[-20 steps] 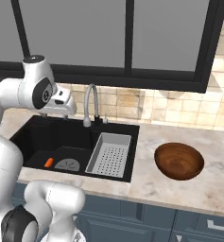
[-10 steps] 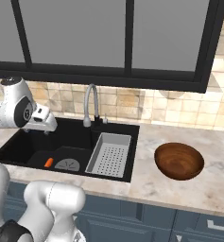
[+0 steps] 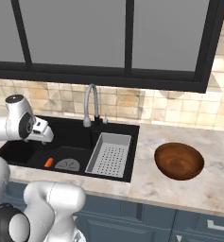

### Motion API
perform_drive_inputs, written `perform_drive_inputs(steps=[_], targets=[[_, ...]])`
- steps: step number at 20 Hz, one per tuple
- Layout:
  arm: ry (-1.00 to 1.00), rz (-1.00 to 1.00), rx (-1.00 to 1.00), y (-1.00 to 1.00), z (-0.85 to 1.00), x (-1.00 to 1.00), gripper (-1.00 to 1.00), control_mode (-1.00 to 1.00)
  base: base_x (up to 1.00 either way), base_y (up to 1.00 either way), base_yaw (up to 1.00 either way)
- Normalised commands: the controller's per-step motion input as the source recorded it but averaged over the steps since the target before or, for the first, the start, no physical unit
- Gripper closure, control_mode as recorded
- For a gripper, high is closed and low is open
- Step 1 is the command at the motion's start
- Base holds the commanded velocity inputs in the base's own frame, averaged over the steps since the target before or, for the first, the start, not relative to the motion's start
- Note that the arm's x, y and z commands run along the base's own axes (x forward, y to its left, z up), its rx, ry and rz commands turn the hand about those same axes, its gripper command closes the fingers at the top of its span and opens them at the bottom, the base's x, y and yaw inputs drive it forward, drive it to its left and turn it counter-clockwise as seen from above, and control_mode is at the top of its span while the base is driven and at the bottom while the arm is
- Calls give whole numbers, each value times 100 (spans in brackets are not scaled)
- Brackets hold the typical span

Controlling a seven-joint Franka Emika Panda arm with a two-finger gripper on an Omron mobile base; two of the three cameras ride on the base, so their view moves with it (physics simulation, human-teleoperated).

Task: Pick the carrot from the sink and place it in the bowl. Then pick the bowl and place it in the microwave. Then close the microwave door and press the start button.

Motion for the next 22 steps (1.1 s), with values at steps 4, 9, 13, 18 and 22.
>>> perform_drive_inputs(steps=[4, 9, 13, 18, 22], targets=[[19, 0, 0, 31, -44, 39, -100, -100, 0, 0, 0], [19, 0, 0, 25, -53, 28, -100, -100, 0, 0, 0], [17, 0, 0, 23, -60, 16, -100, -100, 0, 0, 0], [13, 0, 0, 16, -65, 16, -100, -100, 0, 0, 0], [7, 0, 0, 11, -68, 9, -100, -100, 0, 0, 0]])
